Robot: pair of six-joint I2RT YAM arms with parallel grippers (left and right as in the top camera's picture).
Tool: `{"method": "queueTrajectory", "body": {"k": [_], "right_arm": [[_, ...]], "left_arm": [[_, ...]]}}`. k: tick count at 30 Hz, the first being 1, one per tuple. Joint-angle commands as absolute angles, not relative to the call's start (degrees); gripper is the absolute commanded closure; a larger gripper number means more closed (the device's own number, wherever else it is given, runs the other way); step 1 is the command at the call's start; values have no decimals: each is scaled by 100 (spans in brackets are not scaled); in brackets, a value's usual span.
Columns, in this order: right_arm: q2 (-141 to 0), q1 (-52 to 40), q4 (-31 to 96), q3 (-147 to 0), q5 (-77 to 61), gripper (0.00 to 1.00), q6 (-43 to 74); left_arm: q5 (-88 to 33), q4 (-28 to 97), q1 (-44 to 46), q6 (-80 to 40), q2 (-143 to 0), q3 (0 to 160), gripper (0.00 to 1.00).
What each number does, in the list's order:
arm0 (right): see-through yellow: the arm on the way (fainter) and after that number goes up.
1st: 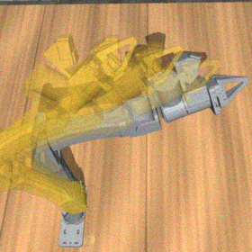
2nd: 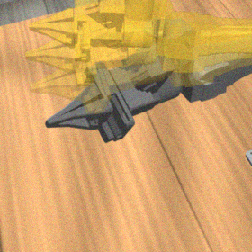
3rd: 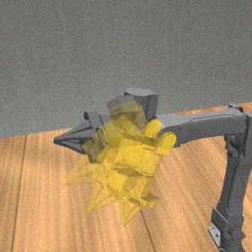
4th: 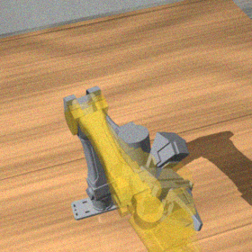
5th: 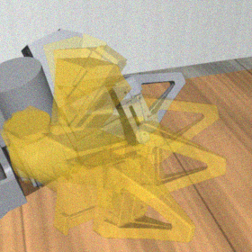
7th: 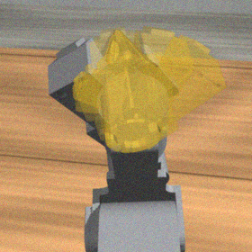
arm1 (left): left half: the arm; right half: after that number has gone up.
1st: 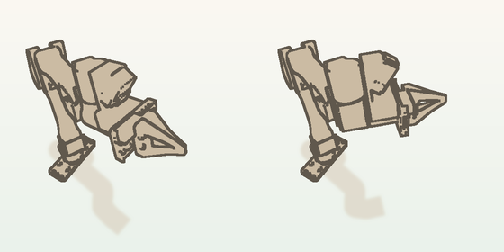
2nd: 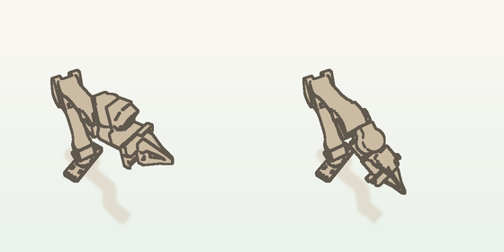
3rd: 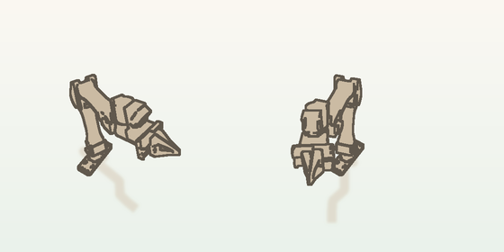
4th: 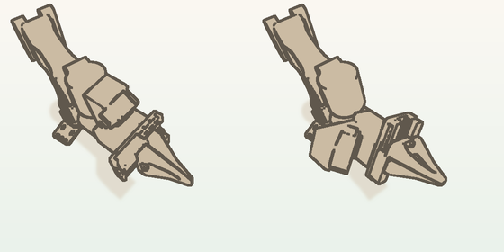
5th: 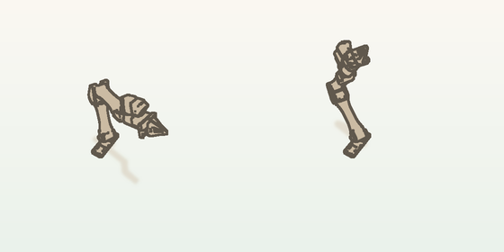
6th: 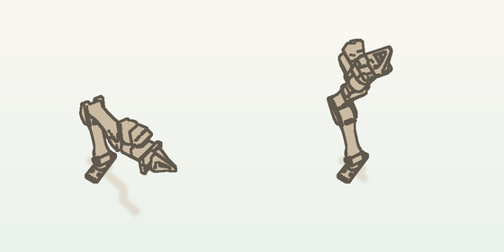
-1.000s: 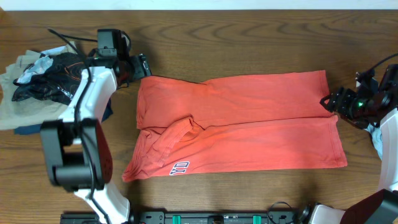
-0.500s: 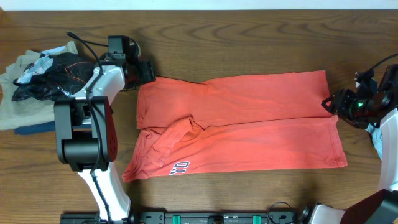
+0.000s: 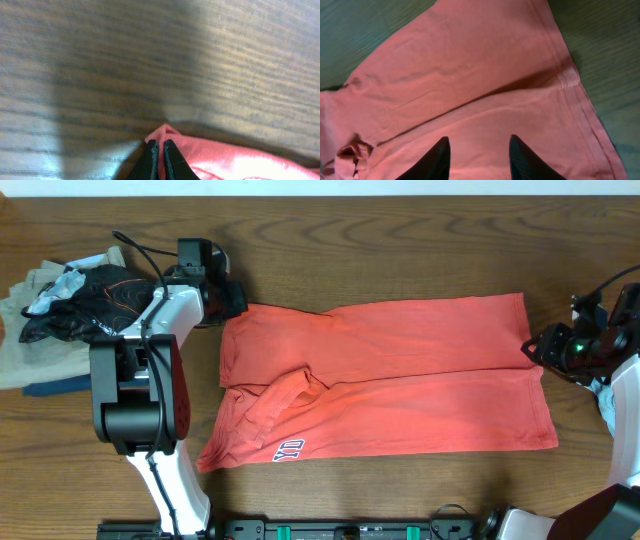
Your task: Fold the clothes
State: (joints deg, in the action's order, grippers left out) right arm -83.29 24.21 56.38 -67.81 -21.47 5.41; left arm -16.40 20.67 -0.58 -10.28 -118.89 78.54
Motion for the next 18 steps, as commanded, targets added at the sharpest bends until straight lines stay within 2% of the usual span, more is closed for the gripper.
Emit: {"method": "queueTrajectory", "body": {"k": [1,5,11,15,18], "right_arm": [[-8326,2469,5561,-6785,-2204,69,515],[-8353,2462,5345,-6785,-2005,69,528],[-8600,2298,4840,-6794,-1603,54,532],[-8978,2154,4128,-6899,-1321,48,637],[-9415,2029,3662,-7096,-1194,47,635]], "left_arm": [[-1671,2261,-58,-989,-11977,7975,94],[-1717,2539,-56,-989,-11773,7975,94],[-1737,3006,-56,-989,-11024,7975,94],[-1761,3361,-56,-1127,-10659,7975,94],[-1850,3618,-51,-1142,-10619,7975,94]]}}
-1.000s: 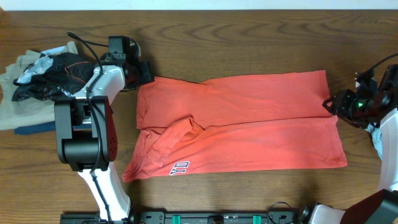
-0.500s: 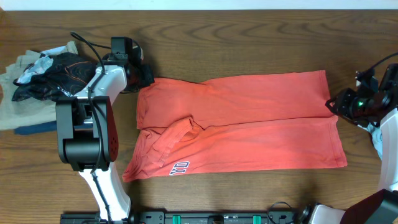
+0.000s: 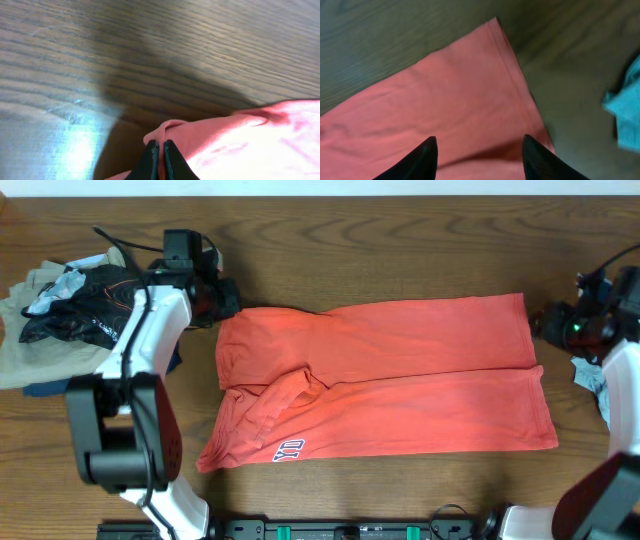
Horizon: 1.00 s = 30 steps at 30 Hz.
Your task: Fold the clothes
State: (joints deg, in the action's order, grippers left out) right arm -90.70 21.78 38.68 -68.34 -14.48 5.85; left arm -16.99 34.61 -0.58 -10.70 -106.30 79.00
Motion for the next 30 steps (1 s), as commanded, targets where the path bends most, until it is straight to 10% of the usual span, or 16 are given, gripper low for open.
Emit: {"method": "queueTrajectory", "body": {"k": [1,23,30], "right_arm": [[-9601,1975,3533,-7190,-1103,47,635],[-12237,1413,731,-7631,-685,44,1243],[-12352,1406,773,-7631,-532,99,1240]], "left_arm": [[-1911,3704,-51,-1142,-10628,7975,94],[-1946,4193,-49,-1140,-10641,7743,94],[-1944,4156,-51,-1138,-10641,7710,94]]}}
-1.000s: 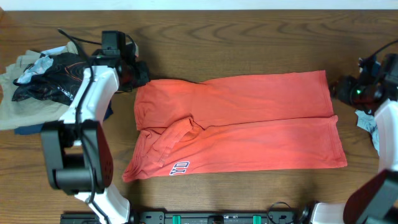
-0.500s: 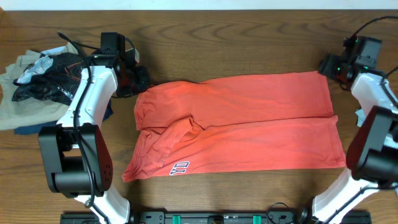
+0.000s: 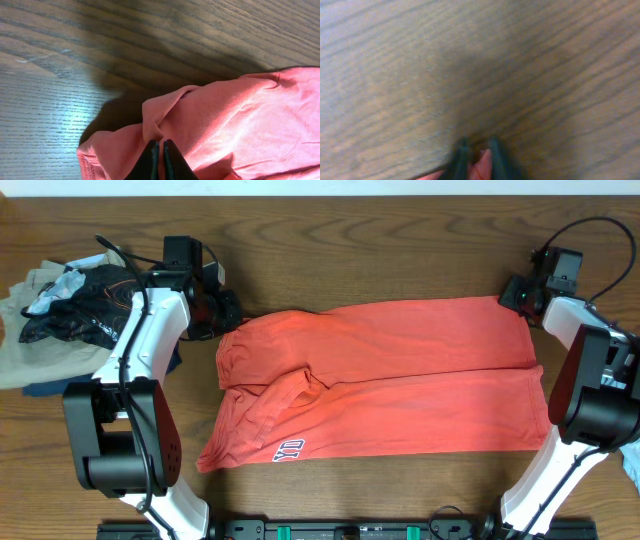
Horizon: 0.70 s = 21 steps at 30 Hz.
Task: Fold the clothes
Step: 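Fold the far edge toward the near edge with both grippers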
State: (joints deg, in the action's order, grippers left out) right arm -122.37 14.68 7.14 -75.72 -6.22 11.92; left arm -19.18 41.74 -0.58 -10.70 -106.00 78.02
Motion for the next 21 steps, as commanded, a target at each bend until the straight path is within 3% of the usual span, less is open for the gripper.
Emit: {"method": "queueTrajectory", "body": {"k": [1,12,21], "right_arm": [[-12335,1426,812,-7636,-534,99,1240],[-11316,1824,2023,-7701,-379,99,1323],[-9793,2110,4340,-7701,460,99,1323]], "left_arm": [[-1944,4147,-51,-1135,-10641,7710,94],[-1949,4307,-58,-1138,-10274,7714,94],[-1879,5459,-119,-1142,-9330,7714,93]]}}
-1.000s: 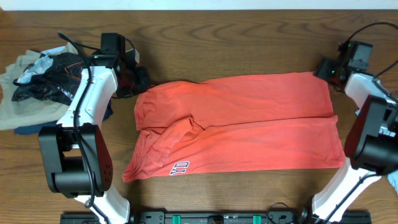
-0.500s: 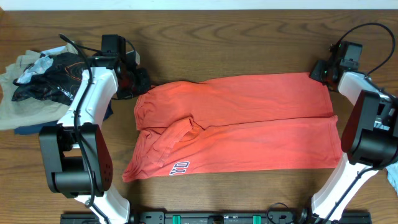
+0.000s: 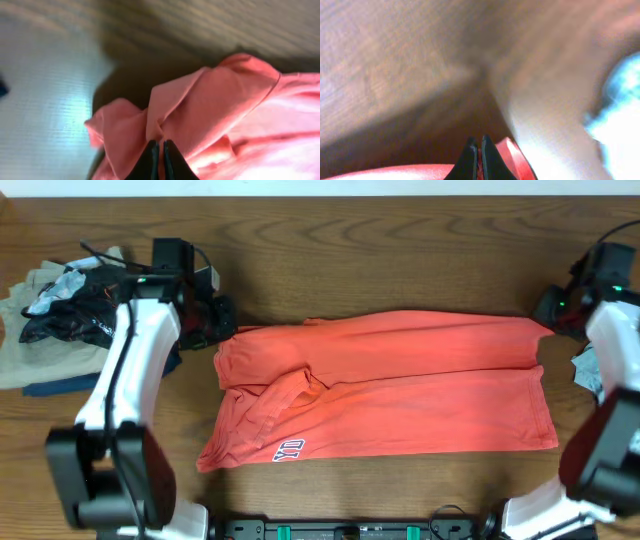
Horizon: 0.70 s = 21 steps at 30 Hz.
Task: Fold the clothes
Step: 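Fold the far edge toward the near edge with both grippers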
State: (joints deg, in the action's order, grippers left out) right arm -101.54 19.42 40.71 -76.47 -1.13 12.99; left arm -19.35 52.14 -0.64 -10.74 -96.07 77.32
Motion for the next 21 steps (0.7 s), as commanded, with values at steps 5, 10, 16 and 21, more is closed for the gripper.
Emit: {"method": "queueTrajectory", "body": {"k": [5,10,16,21], "right_arm": [[-9397,2346,5363,-7699,843,99,1315],[-9413,2528,5863,-7636,930,99,1168],[-9415,2561,6128,-7594,1002,99,1168],[-9415,2561,6316,-7594,1144,99,1168]], "left_arm": [[-1496,6320,-235,-1142,-9011,7714,94],[-1474,6914,-272,-1142,-8989,7682,94],[-1472,7347,-272,-1140,-8989,7406,94],[-1400,7413,-272,-1138,-8989,6906,94]]}}
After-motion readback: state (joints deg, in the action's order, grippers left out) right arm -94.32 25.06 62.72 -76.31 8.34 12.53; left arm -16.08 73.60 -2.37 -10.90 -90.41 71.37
